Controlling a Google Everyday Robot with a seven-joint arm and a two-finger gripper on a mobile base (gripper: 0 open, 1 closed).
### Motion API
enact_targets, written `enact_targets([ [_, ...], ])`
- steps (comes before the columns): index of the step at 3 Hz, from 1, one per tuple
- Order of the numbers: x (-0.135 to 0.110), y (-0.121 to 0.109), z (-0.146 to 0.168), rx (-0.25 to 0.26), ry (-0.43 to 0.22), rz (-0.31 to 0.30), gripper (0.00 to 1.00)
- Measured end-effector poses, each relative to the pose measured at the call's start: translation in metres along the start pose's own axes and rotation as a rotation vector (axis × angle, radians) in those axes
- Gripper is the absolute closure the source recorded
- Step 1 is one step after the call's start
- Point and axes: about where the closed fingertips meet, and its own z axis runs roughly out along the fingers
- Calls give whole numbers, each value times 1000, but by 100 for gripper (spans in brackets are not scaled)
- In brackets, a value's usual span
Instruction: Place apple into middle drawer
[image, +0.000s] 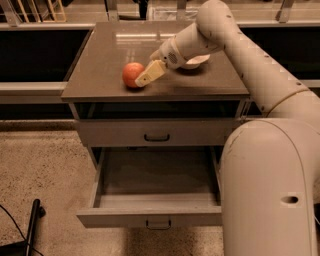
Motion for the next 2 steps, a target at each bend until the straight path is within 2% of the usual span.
enact_targets([
  [1,-2,15,35,-79,10,3,43],
  [2,-13,27,53,-148,-25,11,64],
])
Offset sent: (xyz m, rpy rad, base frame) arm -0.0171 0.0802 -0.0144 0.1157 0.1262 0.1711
